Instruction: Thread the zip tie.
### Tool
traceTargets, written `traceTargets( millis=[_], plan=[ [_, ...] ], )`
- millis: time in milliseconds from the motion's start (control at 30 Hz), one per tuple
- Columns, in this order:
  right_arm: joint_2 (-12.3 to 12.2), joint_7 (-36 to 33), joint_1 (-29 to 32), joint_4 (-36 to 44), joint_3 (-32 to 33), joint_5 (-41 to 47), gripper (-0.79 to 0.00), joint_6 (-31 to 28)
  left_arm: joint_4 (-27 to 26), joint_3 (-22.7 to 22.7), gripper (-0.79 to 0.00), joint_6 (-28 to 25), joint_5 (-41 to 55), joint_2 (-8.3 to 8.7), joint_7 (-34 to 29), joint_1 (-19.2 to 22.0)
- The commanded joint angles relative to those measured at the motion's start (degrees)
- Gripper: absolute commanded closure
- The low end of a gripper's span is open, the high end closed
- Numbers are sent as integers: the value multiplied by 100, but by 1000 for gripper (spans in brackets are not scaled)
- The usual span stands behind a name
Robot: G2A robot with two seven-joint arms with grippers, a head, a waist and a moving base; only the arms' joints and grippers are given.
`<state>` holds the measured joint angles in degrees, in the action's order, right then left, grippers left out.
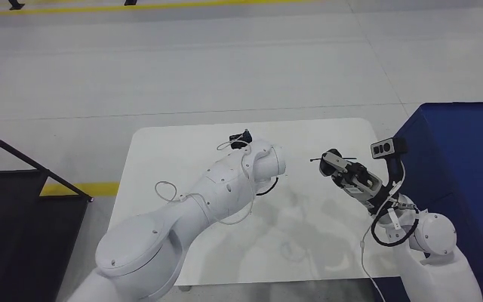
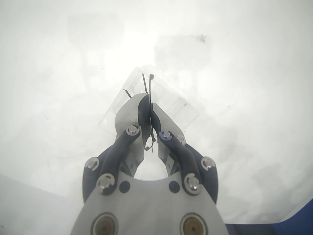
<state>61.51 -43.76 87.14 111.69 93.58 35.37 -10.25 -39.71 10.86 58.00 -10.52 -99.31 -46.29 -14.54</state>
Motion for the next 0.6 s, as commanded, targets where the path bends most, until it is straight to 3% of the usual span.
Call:
traceTargets(
  millis=[0,233,367,567],
  plan=[
    [0,0,0,0,0,0,0,0,3,-2,0,0,1,-3,0,-1],
    [0,0,0,0,0,0,0,0,3,-2,0,0,1,-3,0,-1],
    [11,287,2,14,37,30,0,115,-10,311,0,-674,281,43,176,-108],
    [-16,501,-117,-255,509,110,0,330,-284,930,0,-908,489,315,567,-232]
  ],
)
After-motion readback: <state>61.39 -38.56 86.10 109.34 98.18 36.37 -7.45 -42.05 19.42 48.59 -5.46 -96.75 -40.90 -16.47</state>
